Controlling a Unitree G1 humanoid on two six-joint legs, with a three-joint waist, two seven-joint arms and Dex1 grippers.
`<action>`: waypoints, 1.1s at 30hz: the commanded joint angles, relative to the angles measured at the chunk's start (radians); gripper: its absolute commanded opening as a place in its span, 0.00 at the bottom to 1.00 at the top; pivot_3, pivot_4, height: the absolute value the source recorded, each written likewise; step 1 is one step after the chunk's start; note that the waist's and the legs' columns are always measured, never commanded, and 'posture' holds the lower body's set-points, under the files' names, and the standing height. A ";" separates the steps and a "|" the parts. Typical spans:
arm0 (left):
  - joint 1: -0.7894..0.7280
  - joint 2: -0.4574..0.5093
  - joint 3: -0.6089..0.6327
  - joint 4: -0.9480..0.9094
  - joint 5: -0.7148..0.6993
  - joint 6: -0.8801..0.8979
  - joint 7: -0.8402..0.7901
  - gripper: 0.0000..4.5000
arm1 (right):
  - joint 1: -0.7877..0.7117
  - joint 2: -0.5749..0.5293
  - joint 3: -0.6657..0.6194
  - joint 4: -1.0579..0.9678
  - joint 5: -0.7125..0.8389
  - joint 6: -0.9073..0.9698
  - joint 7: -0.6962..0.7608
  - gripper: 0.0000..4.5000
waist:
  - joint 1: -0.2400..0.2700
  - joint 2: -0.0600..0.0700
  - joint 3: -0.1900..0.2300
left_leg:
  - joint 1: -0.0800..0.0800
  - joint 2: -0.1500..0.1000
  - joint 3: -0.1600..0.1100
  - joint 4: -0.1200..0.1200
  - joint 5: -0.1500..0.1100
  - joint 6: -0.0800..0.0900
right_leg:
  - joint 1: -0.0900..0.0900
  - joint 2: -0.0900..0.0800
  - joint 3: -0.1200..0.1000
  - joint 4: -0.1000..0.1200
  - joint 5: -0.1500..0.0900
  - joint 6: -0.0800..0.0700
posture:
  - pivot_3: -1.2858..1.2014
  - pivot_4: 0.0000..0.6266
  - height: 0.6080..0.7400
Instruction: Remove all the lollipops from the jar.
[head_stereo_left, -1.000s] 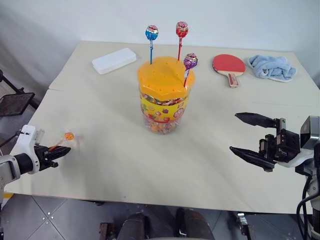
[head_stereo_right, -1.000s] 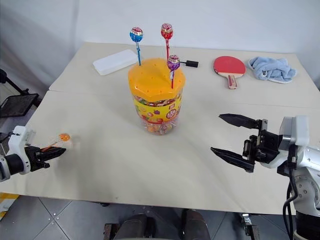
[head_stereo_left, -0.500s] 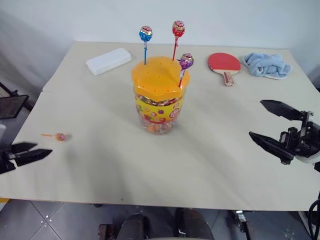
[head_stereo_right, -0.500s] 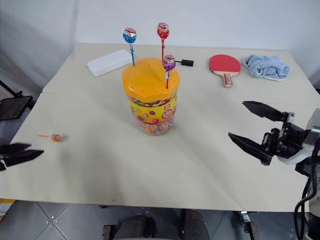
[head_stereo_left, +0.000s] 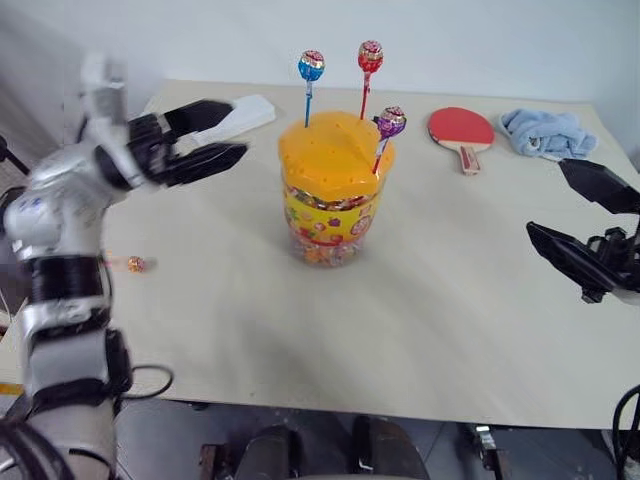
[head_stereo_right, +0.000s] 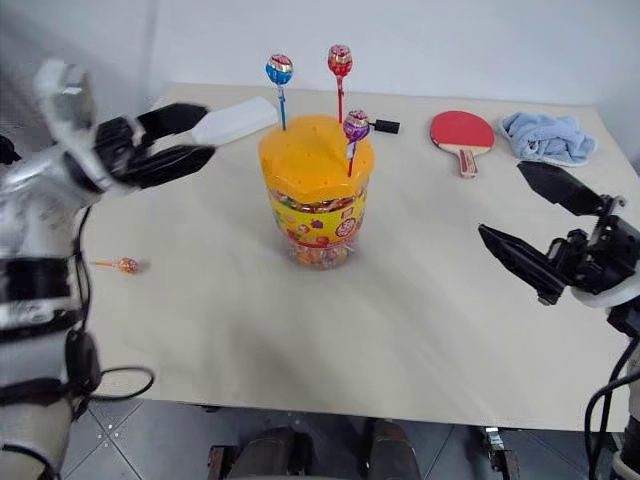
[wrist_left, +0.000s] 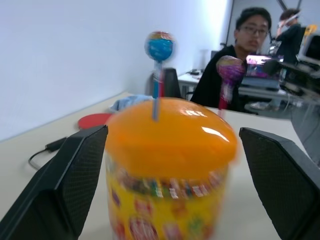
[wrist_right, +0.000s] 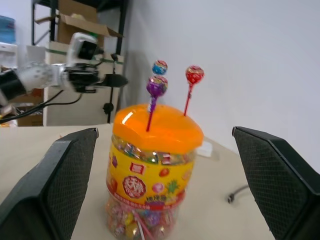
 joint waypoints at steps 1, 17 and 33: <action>-0.122 -0.043 -0.021 0.144 0.040 -0.053 -0.007 0.99 | 0.023 -0.020 -0.047 -0.028 0.000 -0.011 0.003 1.00 | -0.001 -0.002 0.001 | 0.000 0.000 0.000 0.000 0.000 0.000 | 0.000 0.000 0.000 0.000 0.000 0.000 | 0.52 0.24 1.00; -0.340 -0.193 -0.068 0.388 0.132 -0.092 -0.024 0.58 | 0.108 0.036 -0.052 -0.110 -0.009 -0.046 -0.063 1.00 | 0.006 -0.005 0.003 | -0.001 0.002 0.000 0.001 0.000 0.001 | 0.000 0.001 -0.001 -0.002 0.001 0.001 | 0.52 0.24 1.00; -0.280 -0.026 0.142 0.168 -0.027 0.202 0.132 0.00 | 0.052 0.036 0.019 -0.065 -0.027 -0.046 -0.052 1.00 | -0.006 -0.005 0.003 | -0.001 0.003 -0.001 0.001 0.000 0.001 | 0.000 0.001 -0.001 -0.002 0.001 0.001 | 0.52 0.24 1.00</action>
